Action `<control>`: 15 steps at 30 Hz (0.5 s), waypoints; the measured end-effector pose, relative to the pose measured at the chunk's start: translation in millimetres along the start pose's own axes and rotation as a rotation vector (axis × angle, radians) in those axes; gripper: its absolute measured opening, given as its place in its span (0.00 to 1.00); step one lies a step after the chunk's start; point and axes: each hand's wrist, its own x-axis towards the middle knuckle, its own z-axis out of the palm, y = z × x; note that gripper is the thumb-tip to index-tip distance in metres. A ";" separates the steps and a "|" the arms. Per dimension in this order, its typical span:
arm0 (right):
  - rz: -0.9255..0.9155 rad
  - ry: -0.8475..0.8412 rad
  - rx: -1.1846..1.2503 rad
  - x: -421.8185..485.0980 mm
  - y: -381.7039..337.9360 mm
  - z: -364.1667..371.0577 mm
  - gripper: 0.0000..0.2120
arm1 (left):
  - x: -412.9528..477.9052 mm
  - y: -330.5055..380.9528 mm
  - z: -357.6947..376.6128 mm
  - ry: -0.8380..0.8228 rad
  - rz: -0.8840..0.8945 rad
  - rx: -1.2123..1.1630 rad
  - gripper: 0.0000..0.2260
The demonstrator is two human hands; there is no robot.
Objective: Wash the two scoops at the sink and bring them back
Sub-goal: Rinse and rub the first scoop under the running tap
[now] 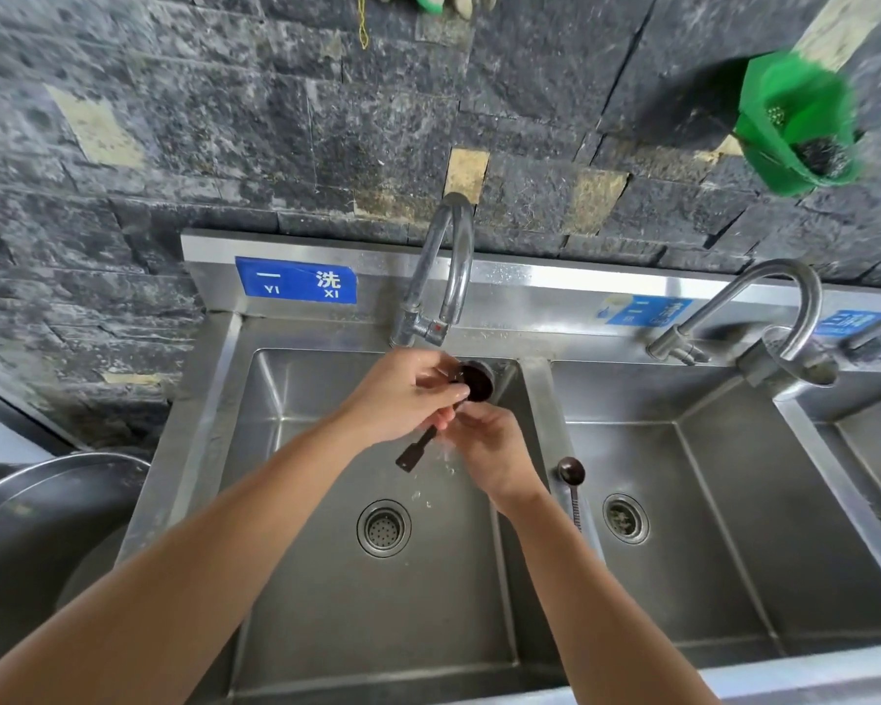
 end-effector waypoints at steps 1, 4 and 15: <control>-0.025 0.013 -0.005 -0.3 -0.8 0.5 0.06 | -1.0 5.0 0.5 0.037 0.028 -0.005 0.05; 0.107 0.018 -0.143 -6.4 5.7 9.3 0.06 | 1.6 14.3 2.5 0.188 0.070 -0.092 0.06; 0.243 -0.038 -0.163 -19.2 1.3 8.6 0.08 | -4.7 22.0 12.2 0.369 0.037 -0.315 0.04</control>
